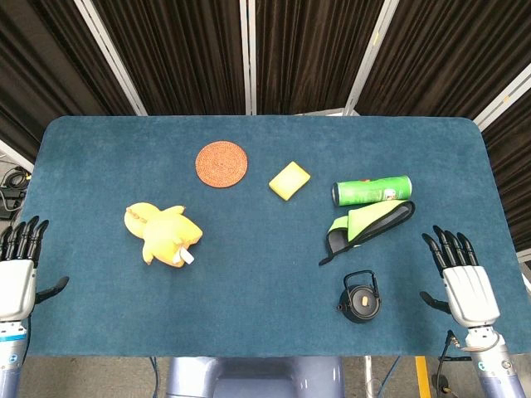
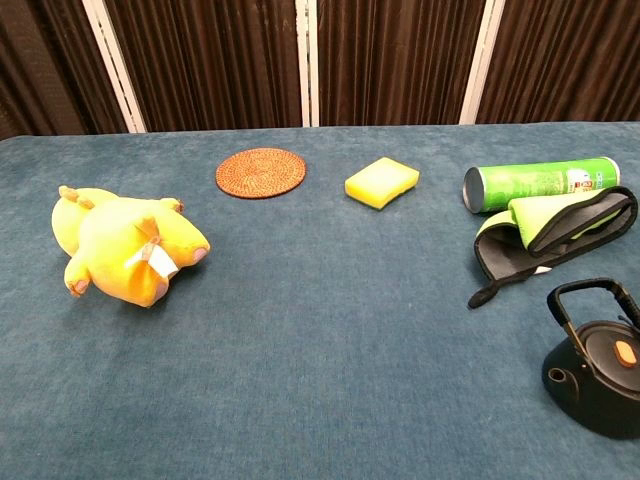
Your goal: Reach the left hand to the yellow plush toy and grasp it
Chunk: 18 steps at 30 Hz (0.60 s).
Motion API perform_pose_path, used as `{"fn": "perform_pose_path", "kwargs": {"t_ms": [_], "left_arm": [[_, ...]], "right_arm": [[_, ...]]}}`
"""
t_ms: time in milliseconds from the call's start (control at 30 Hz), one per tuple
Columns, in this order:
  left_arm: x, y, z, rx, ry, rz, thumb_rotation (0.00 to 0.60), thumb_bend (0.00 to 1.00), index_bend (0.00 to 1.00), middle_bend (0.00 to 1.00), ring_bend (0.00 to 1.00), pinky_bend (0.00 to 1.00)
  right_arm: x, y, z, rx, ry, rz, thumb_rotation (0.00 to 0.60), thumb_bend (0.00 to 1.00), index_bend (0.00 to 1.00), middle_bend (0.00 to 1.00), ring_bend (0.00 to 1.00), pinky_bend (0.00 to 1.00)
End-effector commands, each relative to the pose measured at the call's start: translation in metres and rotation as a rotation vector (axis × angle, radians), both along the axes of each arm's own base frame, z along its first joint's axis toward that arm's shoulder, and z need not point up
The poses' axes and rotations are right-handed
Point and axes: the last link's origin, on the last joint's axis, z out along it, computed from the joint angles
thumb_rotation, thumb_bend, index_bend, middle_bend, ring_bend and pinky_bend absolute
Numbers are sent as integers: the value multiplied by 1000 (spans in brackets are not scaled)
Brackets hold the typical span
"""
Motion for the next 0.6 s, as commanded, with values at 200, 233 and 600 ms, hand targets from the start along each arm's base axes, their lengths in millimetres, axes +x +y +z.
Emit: {"fn": "perform_pose_path", "kwargs": {"t_ms": [200, 233, 600], "left_arm": [[1, 4, -1, -21, 14, -26, 600, 226, 0, 0, 0, 0], [1, 5, -2, -32, 20, -33, 600, 257, 0, 0, 0, 0], [-9, 30, -10, -172, 185, -147, 600, 1000, 0, 0, 0, 0]], "right_arm": [[-1, 0, 2, -5, -3, -4, 600, 150, 0, 0, 0, 0], [-1, 0, 2, -4, -3, -6, 600, 150, 0, 0, 0, 0], [-1, 0, 1, -5, 0, -7, 600, 150, 0, 0, 0, 0]]}}
